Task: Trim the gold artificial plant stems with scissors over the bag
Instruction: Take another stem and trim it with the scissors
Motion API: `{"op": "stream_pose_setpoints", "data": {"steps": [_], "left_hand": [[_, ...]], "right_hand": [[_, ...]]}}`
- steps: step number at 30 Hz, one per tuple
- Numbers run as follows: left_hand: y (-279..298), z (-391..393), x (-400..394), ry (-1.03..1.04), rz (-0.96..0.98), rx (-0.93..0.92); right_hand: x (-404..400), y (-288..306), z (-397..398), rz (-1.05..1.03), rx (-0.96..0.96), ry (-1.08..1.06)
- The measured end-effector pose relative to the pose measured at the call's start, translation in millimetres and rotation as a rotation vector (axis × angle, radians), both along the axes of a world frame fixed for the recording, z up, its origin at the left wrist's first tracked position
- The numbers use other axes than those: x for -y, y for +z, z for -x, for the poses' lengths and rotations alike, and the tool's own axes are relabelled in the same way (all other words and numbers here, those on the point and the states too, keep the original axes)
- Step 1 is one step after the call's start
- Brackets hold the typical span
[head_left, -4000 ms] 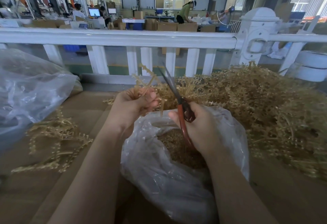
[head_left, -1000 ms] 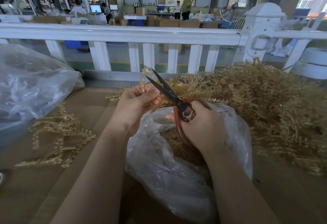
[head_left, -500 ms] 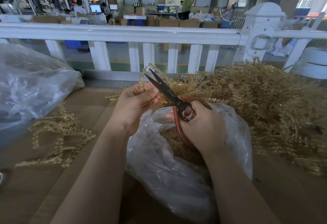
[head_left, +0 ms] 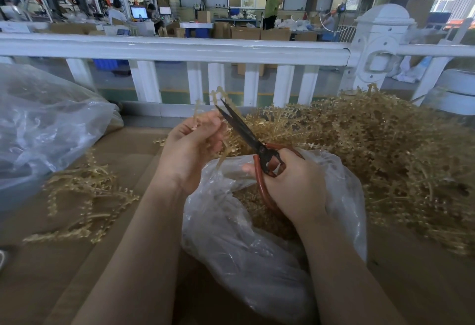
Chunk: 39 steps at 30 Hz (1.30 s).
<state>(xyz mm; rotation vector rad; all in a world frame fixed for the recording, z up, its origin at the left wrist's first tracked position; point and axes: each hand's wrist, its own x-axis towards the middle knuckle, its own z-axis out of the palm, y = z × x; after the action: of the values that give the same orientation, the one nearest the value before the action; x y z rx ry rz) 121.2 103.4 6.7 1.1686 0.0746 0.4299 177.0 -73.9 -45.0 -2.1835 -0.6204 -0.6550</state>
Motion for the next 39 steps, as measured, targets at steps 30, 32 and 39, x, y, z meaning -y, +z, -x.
{"op": "stream_pose_setpoints", "data": {"steps": [30, 32, 39], "left_hand": [[-9.0, -3.4, -0.1, -0.159, -0.176, 0.002], [-9.4, -5.1, 2.5, -0.161, -0.154, 0.013], [-12.1, -9.8, 7.0, -0.159, -0.170, 0.028]], "right_hand": [[0.1, 4.7, 1.8, 0.101, 0.030, 0.030], [-0.2, 5.2, 2.6, 0.089, 0.037, 0.015], [0.2, 5.4, 4.4, 0.027, 0.065, 0.000]]}}
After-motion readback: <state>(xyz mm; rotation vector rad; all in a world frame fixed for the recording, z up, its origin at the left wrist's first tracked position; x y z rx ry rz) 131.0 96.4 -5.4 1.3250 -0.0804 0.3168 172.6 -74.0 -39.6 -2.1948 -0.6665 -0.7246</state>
